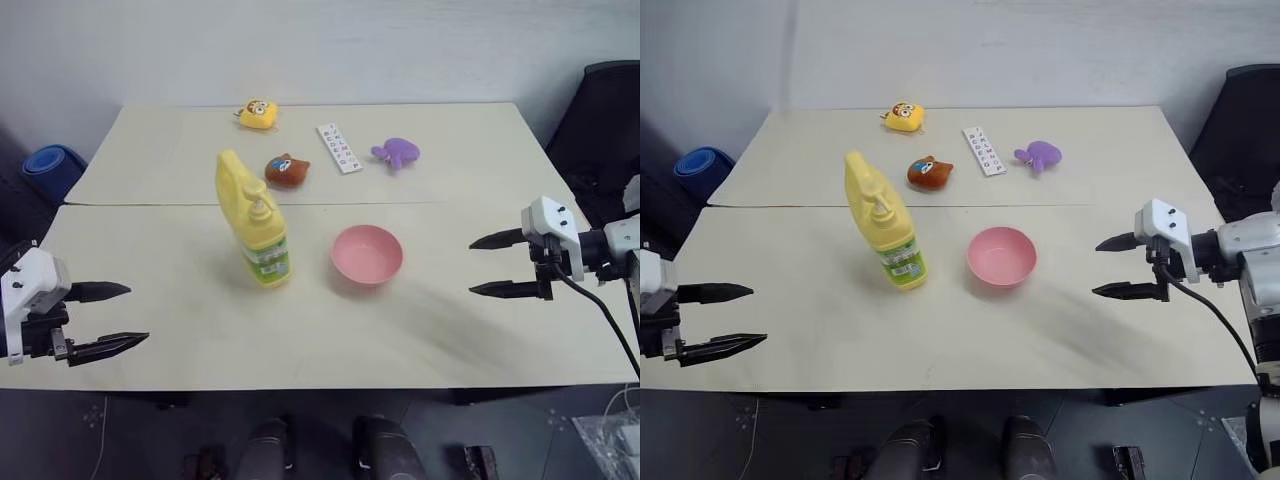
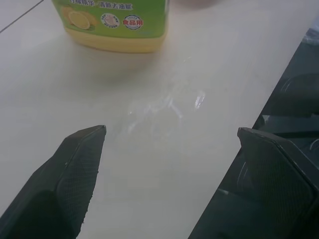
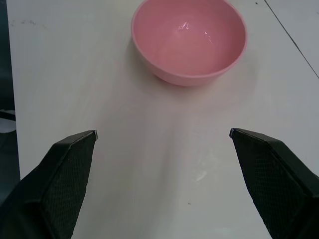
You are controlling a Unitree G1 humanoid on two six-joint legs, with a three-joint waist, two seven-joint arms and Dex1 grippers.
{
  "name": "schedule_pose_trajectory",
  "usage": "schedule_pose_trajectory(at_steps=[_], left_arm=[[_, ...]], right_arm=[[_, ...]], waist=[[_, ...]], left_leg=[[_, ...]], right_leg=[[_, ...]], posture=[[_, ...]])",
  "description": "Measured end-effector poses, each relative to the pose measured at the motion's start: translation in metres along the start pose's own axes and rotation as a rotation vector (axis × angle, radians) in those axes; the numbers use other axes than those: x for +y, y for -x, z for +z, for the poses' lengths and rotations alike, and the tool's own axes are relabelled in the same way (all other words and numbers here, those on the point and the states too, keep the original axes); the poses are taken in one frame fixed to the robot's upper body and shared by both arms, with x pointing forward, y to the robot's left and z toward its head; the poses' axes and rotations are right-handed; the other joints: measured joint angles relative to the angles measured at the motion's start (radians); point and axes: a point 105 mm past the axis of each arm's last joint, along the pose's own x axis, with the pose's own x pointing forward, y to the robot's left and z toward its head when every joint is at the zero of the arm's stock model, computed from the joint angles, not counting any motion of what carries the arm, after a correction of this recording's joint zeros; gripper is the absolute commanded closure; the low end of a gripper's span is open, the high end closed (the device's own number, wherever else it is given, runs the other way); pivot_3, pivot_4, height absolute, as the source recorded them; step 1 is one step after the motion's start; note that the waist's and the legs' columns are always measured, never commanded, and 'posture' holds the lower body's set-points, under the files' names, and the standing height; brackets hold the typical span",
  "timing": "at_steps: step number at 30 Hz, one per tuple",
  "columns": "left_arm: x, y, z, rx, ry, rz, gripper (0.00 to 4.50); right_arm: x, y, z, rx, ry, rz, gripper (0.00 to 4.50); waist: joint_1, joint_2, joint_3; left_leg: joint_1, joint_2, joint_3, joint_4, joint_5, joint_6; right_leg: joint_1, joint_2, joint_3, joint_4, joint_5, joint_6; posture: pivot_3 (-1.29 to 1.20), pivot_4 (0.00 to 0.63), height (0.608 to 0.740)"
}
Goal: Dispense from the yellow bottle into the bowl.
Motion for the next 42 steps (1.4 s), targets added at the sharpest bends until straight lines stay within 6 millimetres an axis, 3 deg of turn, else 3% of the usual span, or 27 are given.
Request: schedule_pose_trajectory(at_steps=[11,16,23,29,32,37,42], left_arm=[[0.000,-0.006,-0.001,-0.035,0.020,0.028,0.00],[-0.008,-0.013,0.014,-0.086,0.037,-0.022,0.00],[-0.047,-0.028,0.086,-0.210,-0.092,-0.270,0.00],[-0.072,-0.040,0.096,-0.163,-0.154,-0.440,0.00],[-0.074,-0.043,0.100,-0.156,-0.179,-0.472,0.00],[-0.074,-0.048,0.106,-0.167,-0.214,-0.494,0.00],[-0.070,-0.049,0.106,-0.168,-0.215,-0.482,0.00]], right_arm=[[0.004,-0.005,-0.001,0.002,-0.012,0.006,0.04],[0.008,-0.016,0.009,-0.036,-0.032,0.011,0.04],[0.028,-0.061,0.049,-0.096,0.078,0.081,0.04],[0.041,-0.107,0.057,-0.080,0.107,0.112,0.04],[0.040,-0.122,0.059,-0.073,0.133,0.098,0.64],[0.028,-0.143,0.046,-0.022,0.125,0.046,2.26],[0.028,-0.155,0.037,0.003,0.128,0.042,2.26]], waist=[[0.001,0.000,0.000],[0.001,0.000,0.000],[0.002,-0.001,-0.001],[0.002,-0.001,-0.001],[0.002,-0.003,-0.002],[0.002,-0.004,-0.002],[0.000,-0.004,-0.002]], left_leg=[[0.000,0.006,0.008,0.008,-0.008,-0.002],[0.000,0.007,0.009,0.008,-0.009,-0.002],[0.000,0.007,0.009,0.009,-0.008,-0.002],[0.000,0.007,0.011,0.010,-0.006,0.001],[0.001,0.008,0.012,0.010,-0.006,0.001],[0.000,0.010,0.012,0.011,-0.006,0.001],[0.001,0.010,0.014,0.011,-0.006,0.001]], right_leg=[[-0.001,0.001,0.004,0.000,0.003,-0.001],[-0.002,0.001,0.005,0.000,0.003,-0.002],[-0.002,0.002,0.008,0.000,0.004,-0.002],[-0.003,0.007,0.009,0.001,0.004,-0.002],[-0.003,0.013,0.012,0.001,0.004,-0.002],[-0.003,0.015,0.014,0.000,0.005,-0.003],[-0.003,0.015,0.015,0.000,0.005,-0.003]], posture=[[0.00,0.150,0.740],[0.00,0.150,0.740],[0.00,0.150,0.740],[0.00,0.150,0.740],[0.00,0.150,0.740],[0.00,0.150,0.740],[0.00,0.150,0.740]])
